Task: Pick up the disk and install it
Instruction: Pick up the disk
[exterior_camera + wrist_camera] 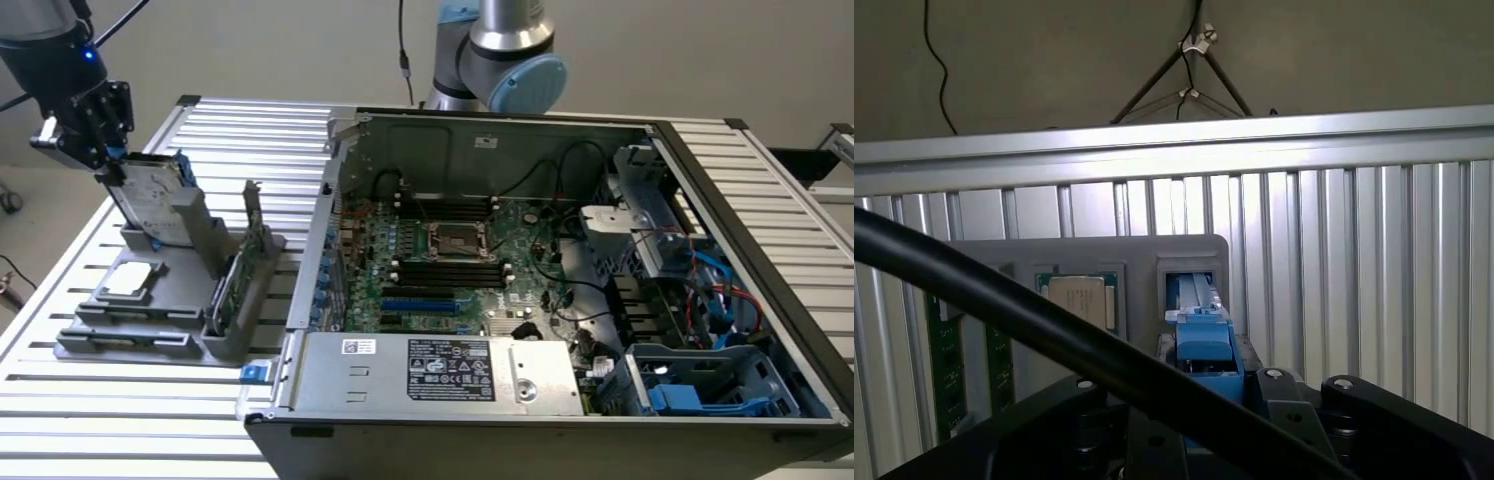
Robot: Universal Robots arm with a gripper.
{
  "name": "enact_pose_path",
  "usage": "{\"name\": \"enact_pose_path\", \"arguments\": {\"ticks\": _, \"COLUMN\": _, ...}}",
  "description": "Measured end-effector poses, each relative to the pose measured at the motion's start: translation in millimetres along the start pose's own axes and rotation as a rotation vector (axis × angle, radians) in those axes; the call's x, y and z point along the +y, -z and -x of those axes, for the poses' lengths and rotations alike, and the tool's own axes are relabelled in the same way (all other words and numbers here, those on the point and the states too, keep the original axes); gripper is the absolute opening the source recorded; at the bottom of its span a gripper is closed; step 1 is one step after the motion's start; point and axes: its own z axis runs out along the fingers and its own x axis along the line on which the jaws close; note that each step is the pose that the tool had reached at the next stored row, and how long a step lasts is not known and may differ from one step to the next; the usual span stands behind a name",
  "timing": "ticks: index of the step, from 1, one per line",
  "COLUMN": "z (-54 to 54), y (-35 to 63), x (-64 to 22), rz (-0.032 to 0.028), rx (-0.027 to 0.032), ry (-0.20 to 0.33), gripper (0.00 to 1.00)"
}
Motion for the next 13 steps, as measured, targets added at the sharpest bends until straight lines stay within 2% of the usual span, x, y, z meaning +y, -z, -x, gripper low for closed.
{"name": "enact_pose_path", "arguments": {"ticks": 13, "z": 0.0, "y": 0.0, "x": 0.0, "rz": -0.0019, "rx": 0.0004, "ry": 0.001, "gripper": 0.33}}
